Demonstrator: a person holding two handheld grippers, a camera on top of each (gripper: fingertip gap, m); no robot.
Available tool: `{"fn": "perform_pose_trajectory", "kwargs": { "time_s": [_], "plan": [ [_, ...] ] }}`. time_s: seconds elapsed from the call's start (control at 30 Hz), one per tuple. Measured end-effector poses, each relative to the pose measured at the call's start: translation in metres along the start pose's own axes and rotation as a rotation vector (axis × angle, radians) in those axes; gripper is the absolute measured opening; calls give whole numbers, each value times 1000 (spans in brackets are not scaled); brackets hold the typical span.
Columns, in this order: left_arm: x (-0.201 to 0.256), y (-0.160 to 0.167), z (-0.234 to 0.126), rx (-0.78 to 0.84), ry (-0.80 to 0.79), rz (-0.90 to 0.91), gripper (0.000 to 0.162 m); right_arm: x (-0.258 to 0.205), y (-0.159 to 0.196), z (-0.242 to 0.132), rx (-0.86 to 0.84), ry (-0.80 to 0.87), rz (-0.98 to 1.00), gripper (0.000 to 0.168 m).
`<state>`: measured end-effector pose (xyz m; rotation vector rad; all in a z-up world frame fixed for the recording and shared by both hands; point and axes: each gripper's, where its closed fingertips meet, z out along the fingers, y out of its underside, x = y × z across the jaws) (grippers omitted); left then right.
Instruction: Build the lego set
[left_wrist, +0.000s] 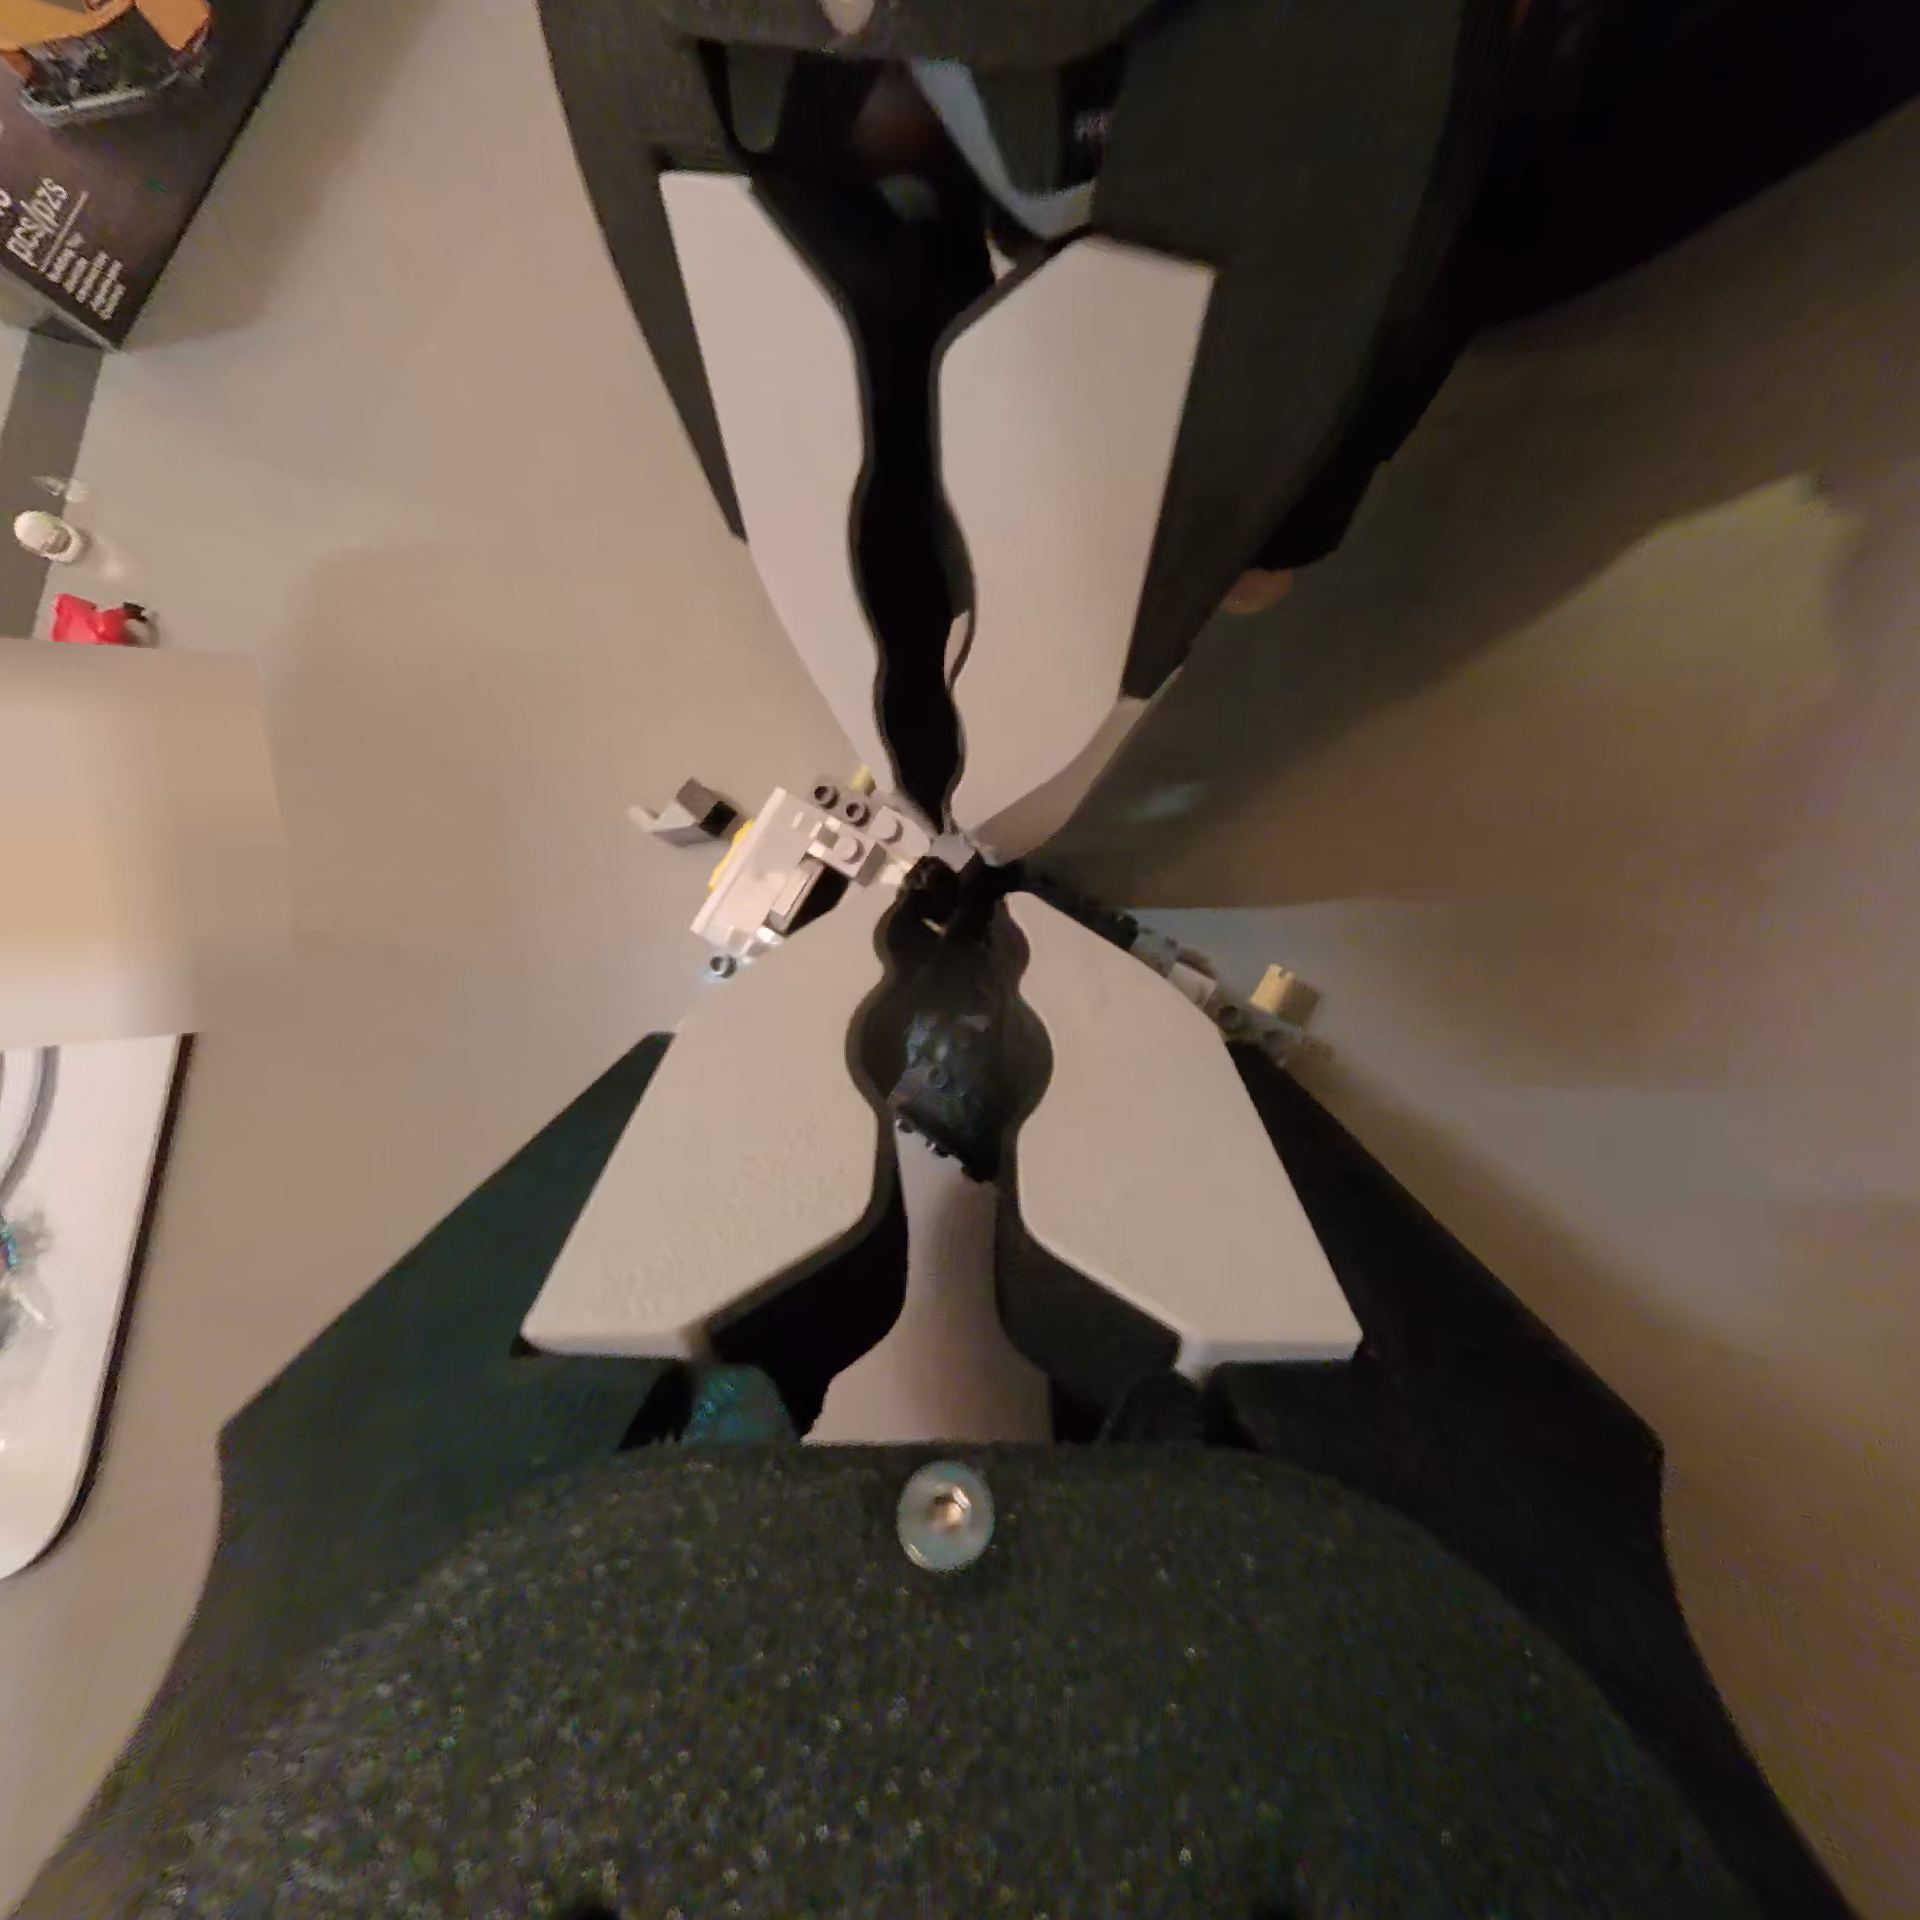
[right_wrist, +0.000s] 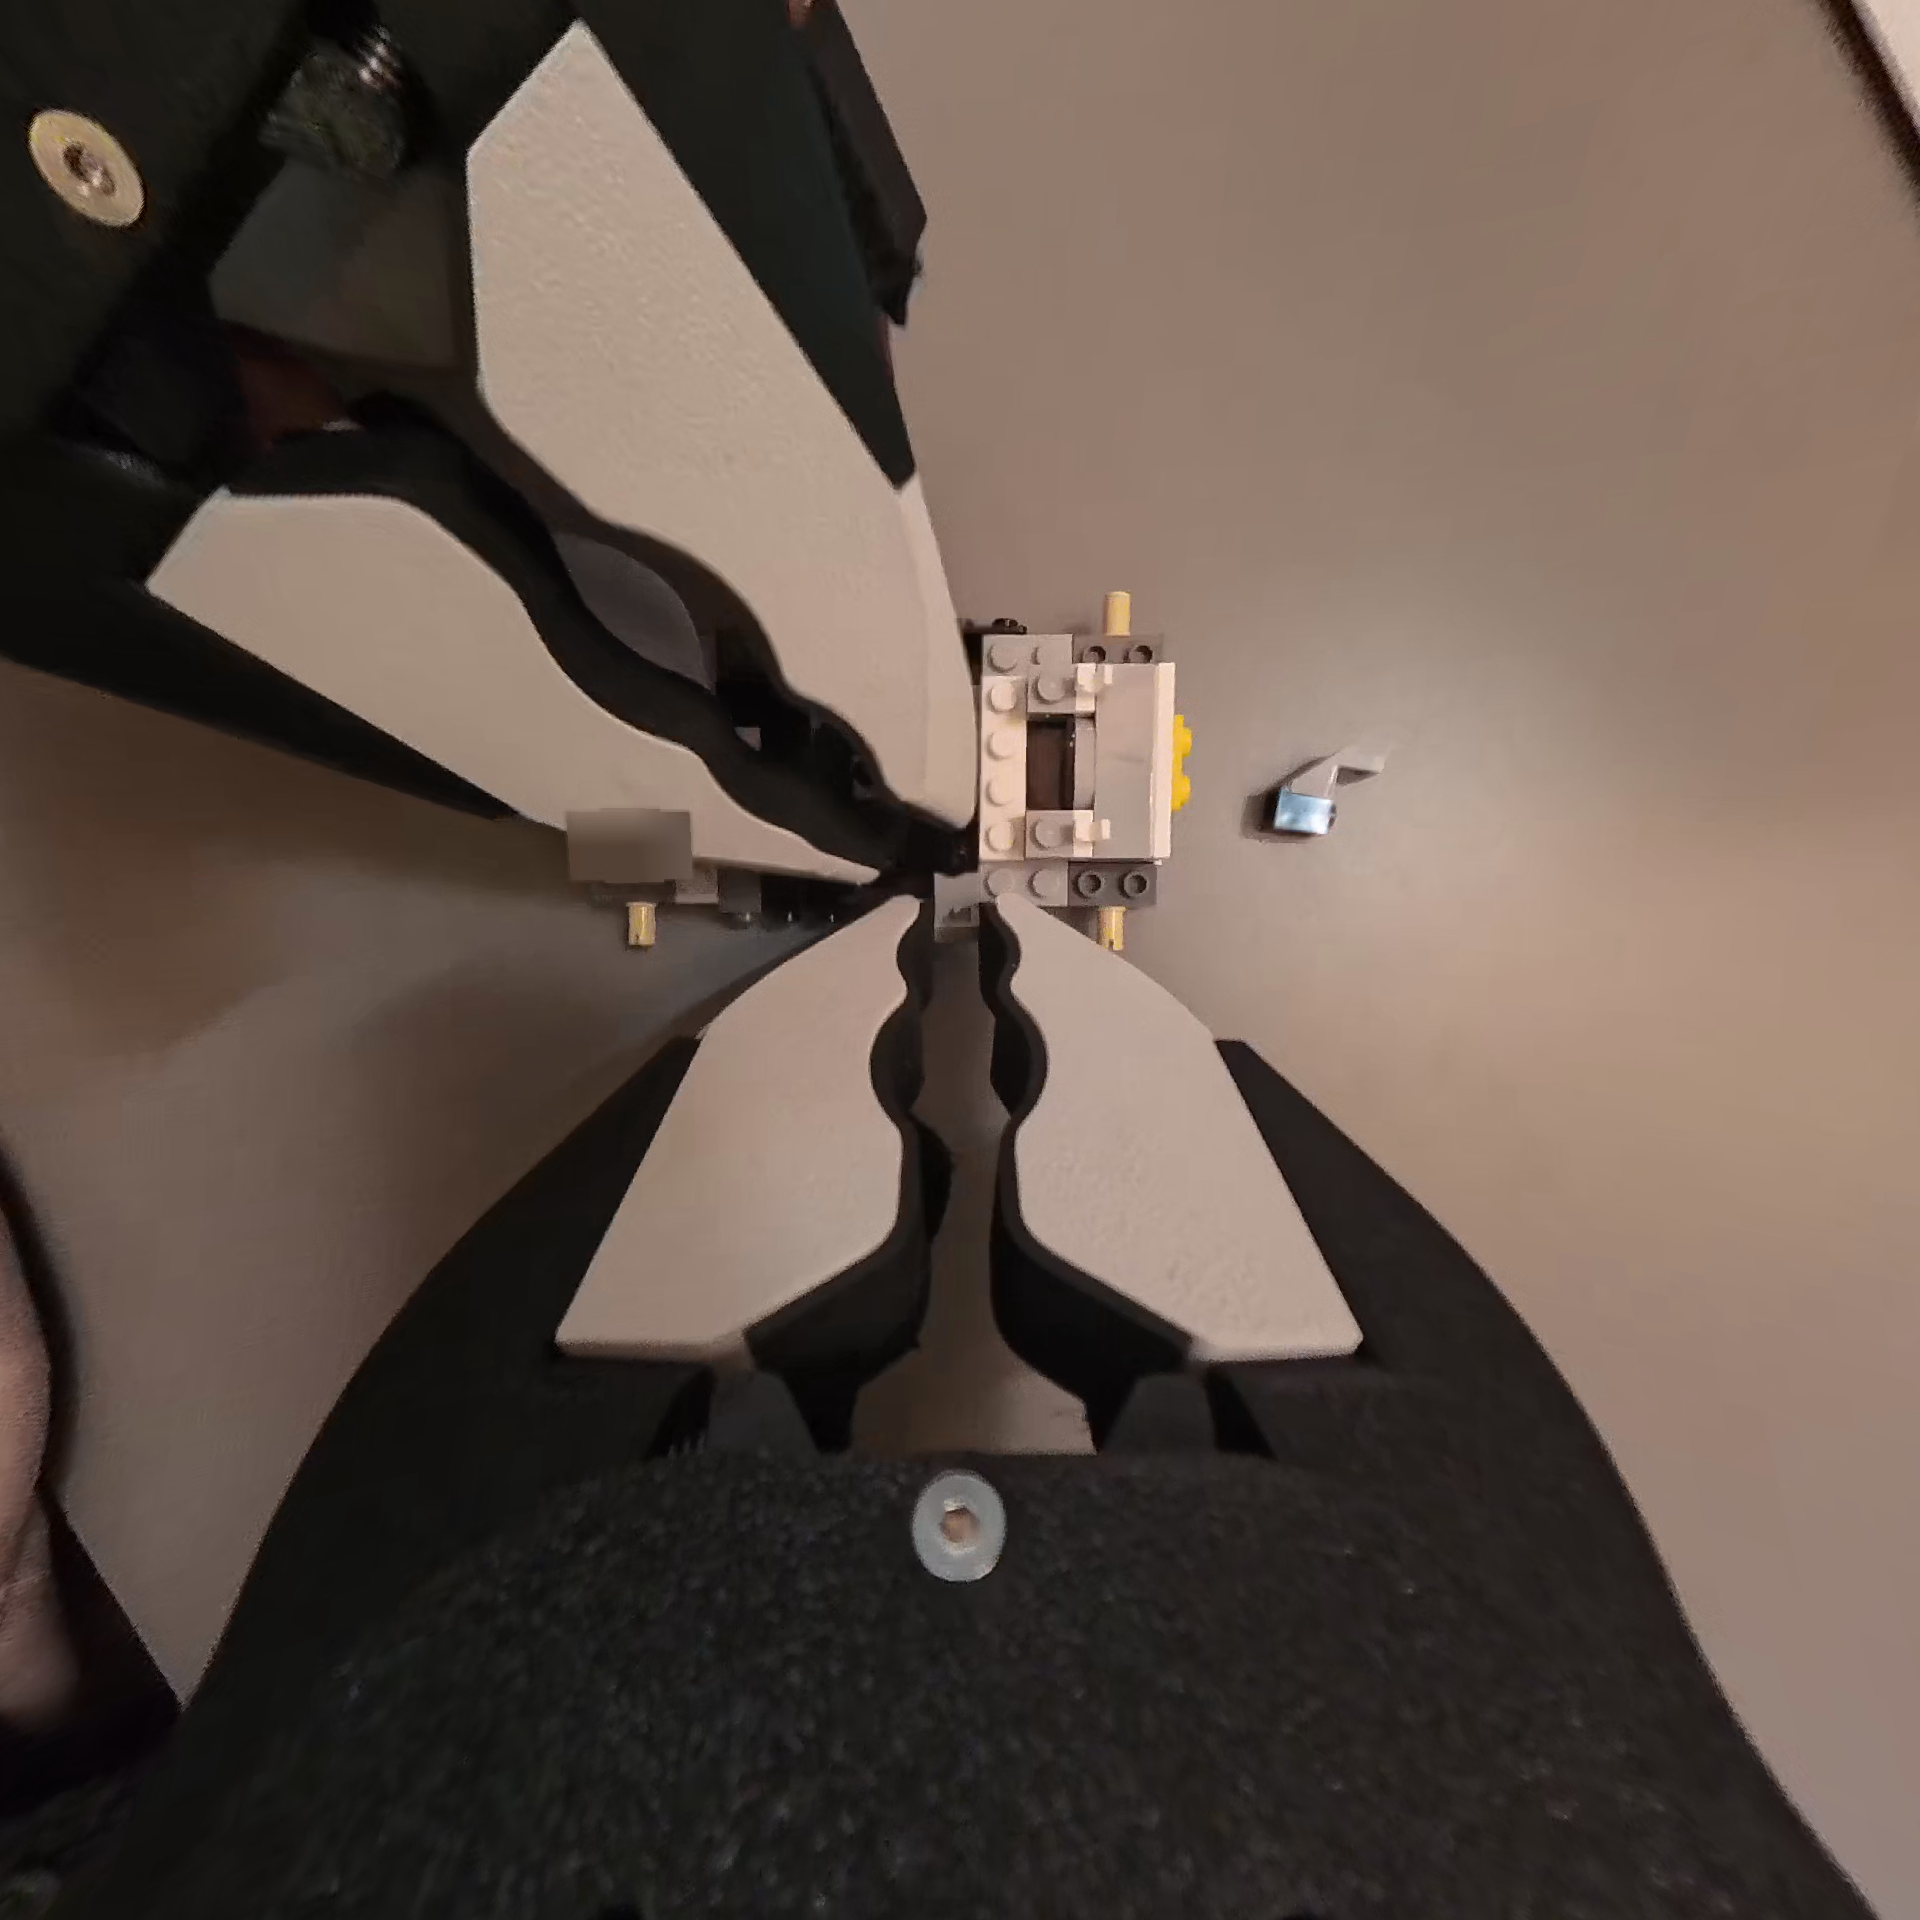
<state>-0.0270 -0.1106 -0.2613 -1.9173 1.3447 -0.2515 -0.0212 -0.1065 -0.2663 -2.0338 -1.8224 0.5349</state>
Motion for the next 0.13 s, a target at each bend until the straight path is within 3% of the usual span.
{"fn": "perform_pose_trajectory", "kwargs": {
  "time_s": [0.13],
  "plan": [
    [-15,6,-14,24,-2,-64,14,-2,-2,-2,-1,-3,-6,7]
  ]
}}
